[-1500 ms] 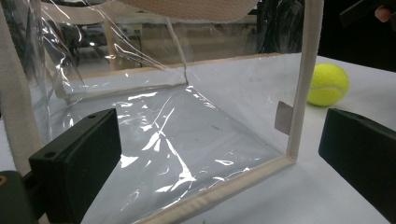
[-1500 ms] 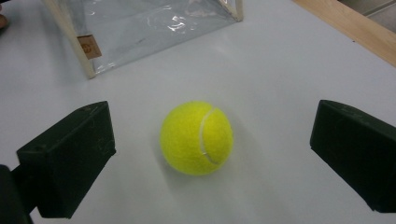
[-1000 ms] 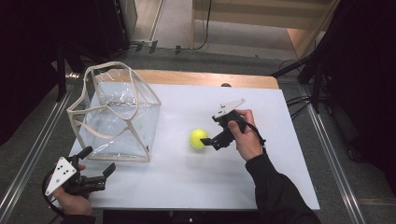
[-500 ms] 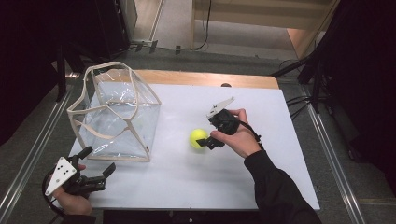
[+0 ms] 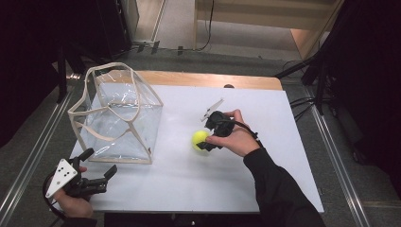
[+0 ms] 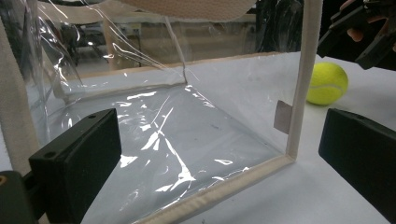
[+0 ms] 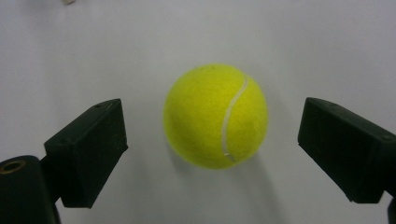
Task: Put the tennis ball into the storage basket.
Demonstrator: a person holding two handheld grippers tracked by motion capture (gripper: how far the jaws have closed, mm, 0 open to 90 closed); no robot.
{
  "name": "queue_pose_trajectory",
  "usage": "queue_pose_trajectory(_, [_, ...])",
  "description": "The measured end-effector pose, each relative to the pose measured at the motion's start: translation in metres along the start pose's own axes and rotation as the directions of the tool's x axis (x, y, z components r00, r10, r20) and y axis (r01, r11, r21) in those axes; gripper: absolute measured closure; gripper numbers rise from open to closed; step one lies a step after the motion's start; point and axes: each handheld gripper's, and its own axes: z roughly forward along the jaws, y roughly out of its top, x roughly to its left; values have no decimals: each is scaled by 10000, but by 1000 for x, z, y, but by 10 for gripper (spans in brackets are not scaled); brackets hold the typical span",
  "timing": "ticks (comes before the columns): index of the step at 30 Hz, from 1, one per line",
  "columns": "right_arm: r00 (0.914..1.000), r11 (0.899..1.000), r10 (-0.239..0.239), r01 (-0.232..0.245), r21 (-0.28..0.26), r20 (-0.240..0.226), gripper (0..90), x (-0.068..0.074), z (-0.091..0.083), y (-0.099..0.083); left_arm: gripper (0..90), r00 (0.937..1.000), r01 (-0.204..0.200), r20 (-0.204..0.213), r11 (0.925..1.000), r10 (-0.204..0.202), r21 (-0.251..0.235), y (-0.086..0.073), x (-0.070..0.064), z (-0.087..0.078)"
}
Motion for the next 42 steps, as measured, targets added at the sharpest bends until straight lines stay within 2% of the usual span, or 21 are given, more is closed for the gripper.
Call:
queue_pose_trajectory(3, [9996,9993,-91,101,363,-276,67,0,5,2,0,10000,-3,-3,10000,3,28,0,0,0])
queue_pose_trajectory(4, [9998,9987,8,3,519,-206,68,1,8,3,0,10000,-17,-2,10000,17,18,0,0,0])
queue_pose_trajectory(6, [9998,9971,-157,166,742,-128,93,1,12,3,0,10000,-12,2,10000,12,5,0,0,0])
queue_pose_trajectory(7, [9999,9966,-90,99,812,-120,112,2,13,4,0,10000,-14,1,10000,14,11,0,0,0])
queue_pose_trajectory(11, [9998,9944,-136,148,1049,-118,113,2,18,5,0,10000,-7,1,10000,7,10,0,0,0])
queue_pose_trajectory(21, [9993,9864,-266,219,1632,264,128,3,32,7,0,10000,-13,-4,10000,13,37,0,0,0])
queue_pose_trajectory(32, [9985,9829,-337,252,1822,440,149,6,42,10,0,10000,-9,17,10000,9,32,0,1,0])
queue_pose_trajectory(37, [9972,9819,-307,173,1886,685,218,6,46,11,0,10000,-3,26,10000,3,11,0,1,0])
queue_pose_trajectory(42, [9981,9817,-242,131,1899,566,226,4,46,12,0,10000,-8,23,10000,8,17,0,1,0])
